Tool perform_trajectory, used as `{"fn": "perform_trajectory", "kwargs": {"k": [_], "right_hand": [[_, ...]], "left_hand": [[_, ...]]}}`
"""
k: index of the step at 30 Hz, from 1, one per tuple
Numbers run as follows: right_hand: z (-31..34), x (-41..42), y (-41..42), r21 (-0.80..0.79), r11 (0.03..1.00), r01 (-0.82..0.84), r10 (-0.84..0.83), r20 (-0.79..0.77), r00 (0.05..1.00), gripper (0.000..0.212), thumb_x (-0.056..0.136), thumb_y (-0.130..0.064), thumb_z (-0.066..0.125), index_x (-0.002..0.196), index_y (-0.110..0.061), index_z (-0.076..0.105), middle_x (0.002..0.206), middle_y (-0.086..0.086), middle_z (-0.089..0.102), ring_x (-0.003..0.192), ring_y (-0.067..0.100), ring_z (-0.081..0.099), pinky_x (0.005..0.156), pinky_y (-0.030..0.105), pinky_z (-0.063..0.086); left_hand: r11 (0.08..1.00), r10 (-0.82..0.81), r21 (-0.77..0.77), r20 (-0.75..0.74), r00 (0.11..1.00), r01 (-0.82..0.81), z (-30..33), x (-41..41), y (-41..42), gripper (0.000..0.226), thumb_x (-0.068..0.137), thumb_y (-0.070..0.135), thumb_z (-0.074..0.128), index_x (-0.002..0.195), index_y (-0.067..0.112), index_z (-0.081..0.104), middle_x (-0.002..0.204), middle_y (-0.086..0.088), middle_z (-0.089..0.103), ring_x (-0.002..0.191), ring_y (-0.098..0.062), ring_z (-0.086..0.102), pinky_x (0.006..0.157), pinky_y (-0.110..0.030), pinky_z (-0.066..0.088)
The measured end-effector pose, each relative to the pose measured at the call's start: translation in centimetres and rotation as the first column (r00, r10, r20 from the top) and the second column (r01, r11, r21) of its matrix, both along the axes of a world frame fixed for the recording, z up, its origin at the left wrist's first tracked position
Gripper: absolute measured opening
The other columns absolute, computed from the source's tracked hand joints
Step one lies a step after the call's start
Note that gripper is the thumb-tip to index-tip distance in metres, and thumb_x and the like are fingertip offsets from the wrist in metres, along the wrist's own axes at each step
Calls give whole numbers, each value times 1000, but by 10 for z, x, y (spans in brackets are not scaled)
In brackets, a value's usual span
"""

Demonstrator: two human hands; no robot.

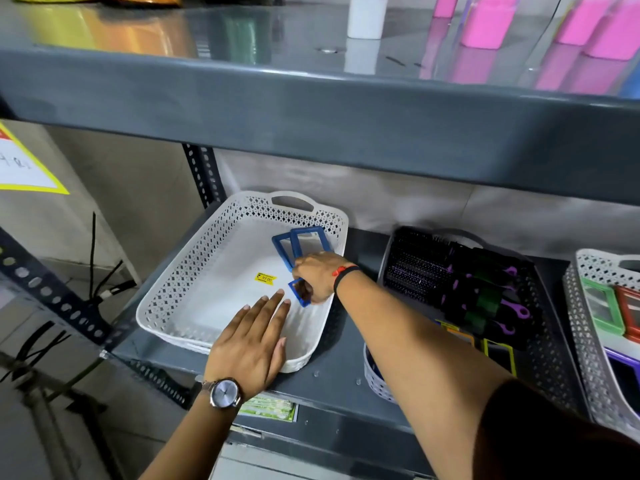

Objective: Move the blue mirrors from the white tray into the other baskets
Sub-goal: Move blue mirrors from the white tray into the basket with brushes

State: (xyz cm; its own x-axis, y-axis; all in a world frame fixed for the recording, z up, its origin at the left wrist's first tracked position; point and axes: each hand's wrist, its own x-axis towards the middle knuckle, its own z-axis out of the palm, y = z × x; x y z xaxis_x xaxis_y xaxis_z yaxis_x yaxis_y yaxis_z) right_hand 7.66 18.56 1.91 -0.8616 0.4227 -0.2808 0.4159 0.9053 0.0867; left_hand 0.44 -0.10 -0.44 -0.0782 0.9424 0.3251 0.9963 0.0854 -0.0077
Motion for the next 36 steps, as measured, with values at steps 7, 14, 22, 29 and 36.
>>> {"fn": "perform_trajectory", "kwargs": {"k": [7, 14, 22, 29, 36], "right_hand": [[24, 23, -4, -27, 997, 72, -76, -276, 958, 39, 71, -29, 69, 103, -9, 59, 112, 12, 60, 104, 30, 56, 90, 34, 43], [61, 100, -9, 1, 979, 204, -189, -378, 906, 40, 66, -39, 71, 95, -14, 61, 104, 11, 65, 99, 30, 58, 84, 34, 43], [51, 258, -40, -42, 876, 481, -482, -148, 864, 24, 66, -41, 67, 74, -33, 46, 92, -5, 57, 100, 18, 57, 78, 27, 27], [3, 301, -63, -130, 829, 544, -550, -18, 835, 41, 59, -51, 62, 93, -28, 55, 98, -8, 60, 100, 14, 58, 85, 30, 36], [-11, 299, -70, -150, 832, 535, -542, -8, 840, 26, 74, -45, 59, 83, -30, 39, 88, -10, 46, 88, 12, 53, 76, 23, 32]], "left_hand": [[1000, 19, -18, 5, 1000, -19, 1, 2, -1, 52, 96, 32, 8, 122, 8, 46, 122, -13, 63, 103, -26, 65, 95, -33, 32], [998, 48, -36, 19, 999, -47, 2, 4, -4, 57, 96, 33, 8, 122, 5, 50, 123, -15, 62, 103, -29, 64, 94, -34, 33], [997, 62, -38, 6, 998, -62, 2, 5, -3, 58, 97, 33, 8, 120, 3, 52, 120, -17, 63, 99, -32, 66, 93, -35, 32], [998, 59, -37, -9, 998, -59, 2, 5, -3, 61, 97, 33, 9, 118, 1, 57, 121, -17, 63, 100, -32, 66, 93, -35, 33], [998, 45, -32, -7, 999, -45, 2, 4, -2, 60, 97, 33, 9, 119, 1, 55, 120, -18, 63, 99, -32, 66, 93, -35, 33]]}}
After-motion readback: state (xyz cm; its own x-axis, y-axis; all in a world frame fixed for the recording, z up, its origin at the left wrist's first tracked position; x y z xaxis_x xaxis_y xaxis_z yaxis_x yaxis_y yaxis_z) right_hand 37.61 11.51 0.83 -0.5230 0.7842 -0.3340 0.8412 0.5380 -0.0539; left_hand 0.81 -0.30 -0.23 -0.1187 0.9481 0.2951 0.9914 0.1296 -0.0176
